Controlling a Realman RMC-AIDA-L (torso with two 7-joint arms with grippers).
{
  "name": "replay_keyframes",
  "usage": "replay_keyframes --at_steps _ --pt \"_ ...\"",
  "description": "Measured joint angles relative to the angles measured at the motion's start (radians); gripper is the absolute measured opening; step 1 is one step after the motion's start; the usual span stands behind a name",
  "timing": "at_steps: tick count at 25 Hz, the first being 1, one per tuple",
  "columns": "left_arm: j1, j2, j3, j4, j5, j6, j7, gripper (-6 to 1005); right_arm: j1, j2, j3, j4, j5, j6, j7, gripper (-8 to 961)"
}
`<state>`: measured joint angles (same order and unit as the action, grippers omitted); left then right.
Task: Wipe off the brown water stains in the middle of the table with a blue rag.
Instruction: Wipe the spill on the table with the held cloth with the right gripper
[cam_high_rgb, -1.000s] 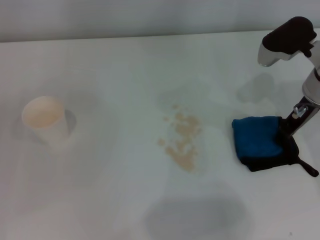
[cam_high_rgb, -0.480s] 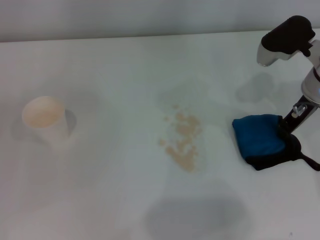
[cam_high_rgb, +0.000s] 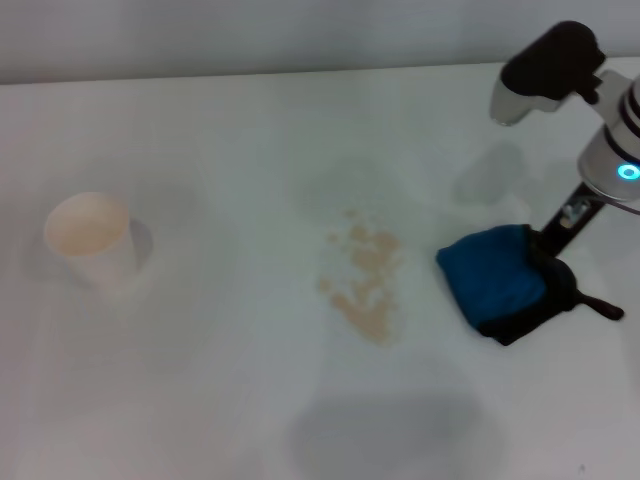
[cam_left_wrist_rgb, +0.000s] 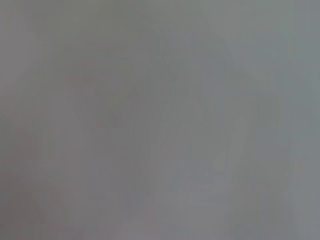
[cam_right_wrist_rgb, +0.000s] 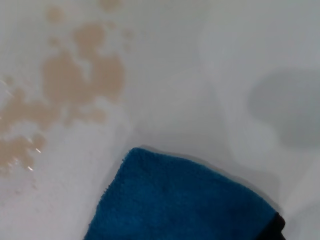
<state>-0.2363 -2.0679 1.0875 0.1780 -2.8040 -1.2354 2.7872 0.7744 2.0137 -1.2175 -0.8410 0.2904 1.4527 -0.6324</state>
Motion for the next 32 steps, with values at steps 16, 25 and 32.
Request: replay_keyframes --at_steps 16,25,32 --pt "-0.009 -0.001 0.0 0.0 0.005 0.0 0.0 874 0.151 0.009 -0.227 0.101 0.15 -0.101 -0.007 99" --pt "-0.019 -0.004 0.004 -0.006 0.006 0.001 -0.004 874 0.248 0.014 -0.348 0.16 0.226 -0.157 -0.005 97" --pt "-0.025 -0.006 0.005 -0.011 0.006 0.0 -0.005 874 0.293 0.014 -0.538 0.163 0.372 -0.146 -0.044 96"
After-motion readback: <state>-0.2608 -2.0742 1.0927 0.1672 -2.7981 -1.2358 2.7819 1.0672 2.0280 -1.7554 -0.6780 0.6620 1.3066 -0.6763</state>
